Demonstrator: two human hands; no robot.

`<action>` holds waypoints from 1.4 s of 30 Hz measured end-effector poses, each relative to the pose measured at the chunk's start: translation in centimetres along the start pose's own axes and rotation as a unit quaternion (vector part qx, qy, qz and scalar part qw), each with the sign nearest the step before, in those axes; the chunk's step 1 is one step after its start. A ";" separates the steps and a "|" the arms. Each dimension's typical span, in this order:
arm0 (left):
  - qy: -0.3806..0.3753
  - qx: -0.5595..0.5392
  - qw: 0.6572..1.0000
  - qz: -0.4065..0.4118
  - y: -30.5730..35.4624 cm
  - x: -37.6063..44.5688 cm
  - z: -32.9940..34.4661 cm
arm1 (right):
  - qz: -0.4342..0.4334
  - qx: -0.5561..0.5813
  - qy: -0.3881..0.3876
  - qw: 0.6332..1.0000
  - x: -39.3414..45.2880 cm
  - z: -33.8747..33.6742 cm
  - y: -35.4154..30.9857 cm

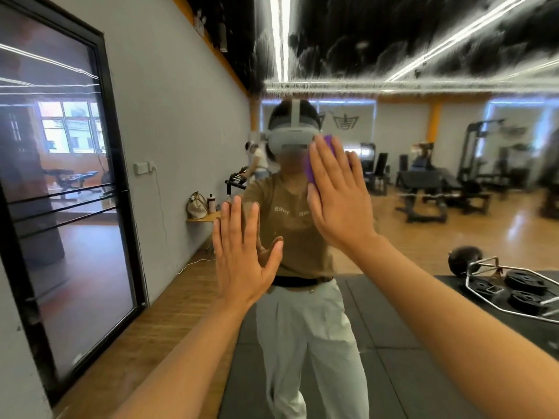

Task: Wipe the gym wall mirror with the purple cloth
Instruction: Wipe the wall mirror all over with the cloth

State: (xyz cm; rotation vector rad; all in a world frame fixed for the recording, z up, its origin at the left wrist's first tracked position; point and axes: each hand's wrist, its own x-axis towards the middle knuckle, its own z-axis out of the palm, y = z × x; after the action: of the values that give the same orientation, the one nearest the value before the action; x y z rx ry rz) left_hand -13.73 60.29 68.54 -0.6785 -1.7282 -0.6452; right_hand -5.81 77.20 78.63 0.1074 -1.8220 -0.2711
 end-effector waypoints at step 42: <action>-0.019 0.002 1.000 -0.013 10.1 2.4 2.7 | -0.157 -0.028 -0.080 0.984 -11.3 -2.2 7.8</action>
State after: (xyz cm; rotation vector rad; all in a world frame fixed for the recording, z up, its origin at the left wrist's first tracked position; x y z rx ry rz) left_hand -8.69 69.46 71.00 -0.6703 -1.7759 -0.6510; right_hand -0.17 86.94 70.41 0.3429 -1.9520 -0.5666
